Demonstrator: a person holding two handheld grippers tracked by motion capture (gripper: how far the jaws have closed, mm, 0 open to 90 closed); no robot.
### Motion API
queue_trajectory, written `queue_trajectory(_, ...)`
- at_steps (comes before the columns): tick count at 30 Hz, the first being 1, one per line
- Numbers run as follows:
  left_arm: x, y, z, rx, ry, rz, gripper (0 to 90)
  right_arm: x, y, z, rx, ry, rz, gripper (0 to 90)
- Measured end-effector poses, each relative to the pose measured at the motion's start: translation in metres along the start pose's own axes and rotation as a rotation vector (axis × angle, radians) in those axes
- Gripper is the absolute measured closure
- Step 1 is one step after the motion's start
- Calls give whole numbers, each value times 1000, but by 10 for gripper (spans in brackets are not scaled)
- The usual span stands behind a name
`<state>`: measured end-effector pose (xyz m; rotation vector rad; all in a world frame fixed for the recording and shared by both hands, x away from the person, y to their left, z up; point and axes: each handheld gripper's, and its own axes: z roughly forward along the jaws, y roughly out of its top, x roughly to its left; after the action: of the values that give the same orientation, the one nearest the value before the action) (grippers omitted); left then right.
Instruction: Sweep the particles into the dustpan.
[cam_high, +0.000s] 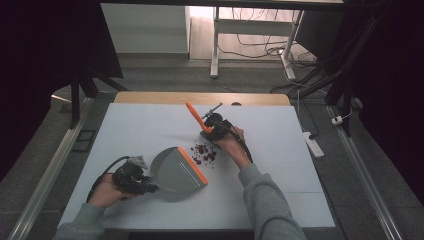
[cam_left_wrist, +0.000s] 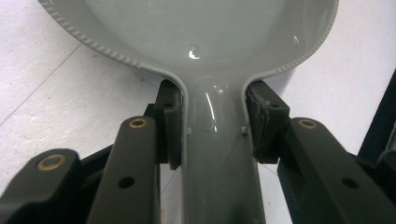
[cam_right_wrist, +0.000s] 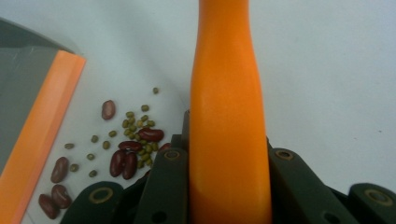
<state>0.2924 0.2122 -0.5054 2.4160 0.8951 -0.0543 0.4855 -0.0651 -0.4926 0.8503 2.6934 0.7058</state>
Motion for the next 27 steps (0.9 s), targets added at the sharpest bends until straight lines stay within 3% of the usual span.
queue_trajectory(27, 0, 0, 1, -6, -3, -8, 615, 33, 10, 4, 63, 61, -85, 771)
